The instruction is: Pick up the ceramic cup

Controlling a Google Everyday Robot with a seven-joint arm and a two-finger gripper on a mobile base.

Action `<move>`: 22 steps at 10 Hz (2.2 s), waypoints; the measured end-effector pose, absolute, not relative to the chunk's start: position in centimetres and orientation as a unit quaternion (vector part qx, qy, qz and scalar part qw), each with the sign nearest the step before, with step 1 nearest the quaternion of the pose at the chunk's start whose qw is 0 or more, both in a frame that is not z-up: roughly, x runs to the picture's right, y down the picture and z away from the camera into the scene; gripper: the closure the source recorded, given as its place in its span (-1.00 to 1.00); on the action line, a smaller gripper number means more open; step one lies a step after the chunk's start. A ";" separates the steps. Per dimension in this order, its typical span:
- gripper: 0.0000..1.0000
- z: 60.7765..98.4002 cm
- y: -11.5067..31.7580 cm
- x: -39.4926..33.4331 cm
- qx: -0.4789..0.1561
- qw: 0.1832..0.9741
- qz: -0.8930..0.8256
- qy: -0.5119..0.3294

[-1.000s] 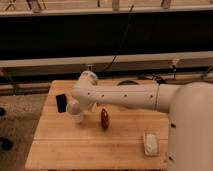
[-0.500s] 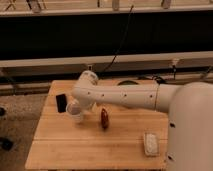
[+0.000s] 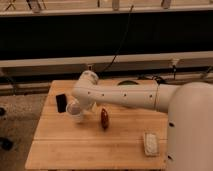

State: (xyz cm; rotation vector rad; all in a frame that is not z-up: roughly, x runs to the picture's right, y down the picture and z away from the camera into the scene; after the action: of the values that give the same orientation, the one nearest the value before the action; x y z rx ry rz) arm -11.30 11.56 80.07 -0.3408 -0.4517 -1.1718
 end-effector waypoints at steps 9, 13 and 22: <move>-0.60 80.6 11.4 -11.2 -0.158 0.789 -0.552 -0.217; -0.60 80.8 11.3 -11.2 -0.157 0.787 -0.554 -0.220; -0.60 81.3 11.1 -11.2 -0.156 0.781 -0.560 -0.226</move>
State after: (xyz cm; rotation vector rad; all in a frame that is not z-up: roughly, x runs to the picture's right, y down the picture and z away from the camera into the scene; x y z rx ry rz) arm -11.21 11.09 81.30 -0.3377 -0.4885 -1.2104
